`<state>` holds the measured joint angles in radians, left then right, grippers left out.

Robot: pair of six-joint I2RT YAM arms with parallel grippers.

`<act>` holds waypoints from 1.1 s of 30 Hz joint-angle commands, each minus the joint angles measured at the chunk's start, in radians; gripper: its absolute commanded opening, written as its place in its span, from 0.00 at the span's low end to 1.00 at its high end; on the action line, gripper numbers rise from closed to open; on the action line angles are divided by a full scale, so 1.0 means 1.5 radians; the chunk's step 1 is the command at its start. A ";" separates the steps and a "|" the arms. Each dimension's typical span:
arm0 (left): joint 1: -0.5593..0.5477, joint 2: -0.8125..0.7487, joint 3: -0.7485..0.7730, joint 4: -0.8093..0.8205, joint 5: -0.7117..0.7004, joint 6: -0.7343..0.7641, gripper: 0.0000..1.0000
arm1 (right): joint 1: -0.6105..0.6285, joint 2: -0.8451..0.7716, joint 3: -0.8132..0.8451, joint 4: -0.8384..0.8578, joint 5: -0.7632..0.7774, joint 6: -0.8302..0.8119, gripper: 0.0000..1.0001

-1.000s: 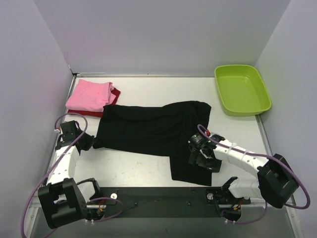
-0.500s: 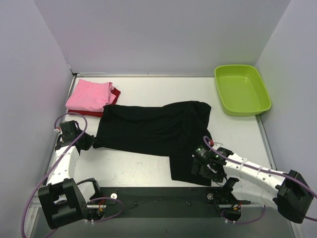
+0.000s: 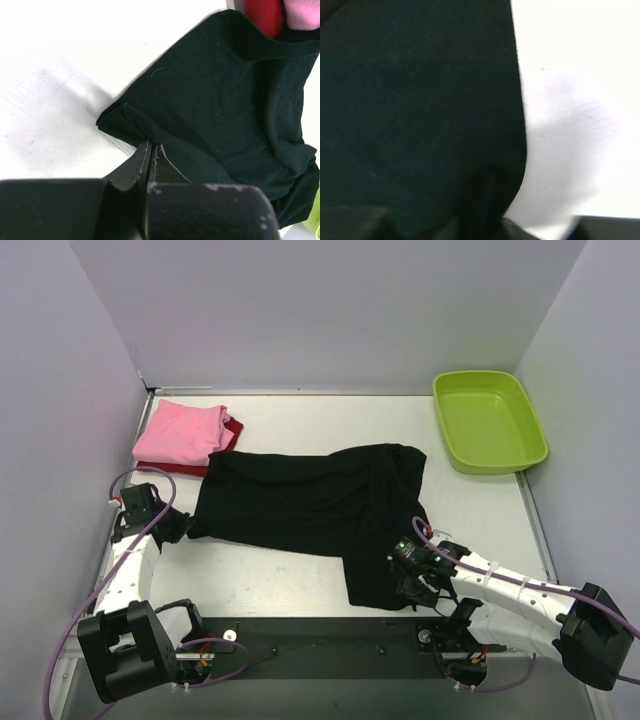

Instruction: Fold and stack the t-shirts

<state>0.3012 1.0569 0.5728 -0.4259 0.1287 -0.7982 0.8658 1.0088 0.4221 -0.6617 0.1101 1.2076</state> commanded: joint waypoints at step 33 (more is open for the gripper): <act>0.006 -0.066 0.508 0.246 0.371 -0.126 0.00 | 0.037 0.041 0.955 0.123 0.232 -0.727 0.00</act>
<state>0.3031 0.9699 1.2003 -0.2554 0.5945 -0.8654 0.9279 1.0328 1.6016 -0.5255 0.6029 0.2592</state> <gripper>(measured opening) 0.027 0.062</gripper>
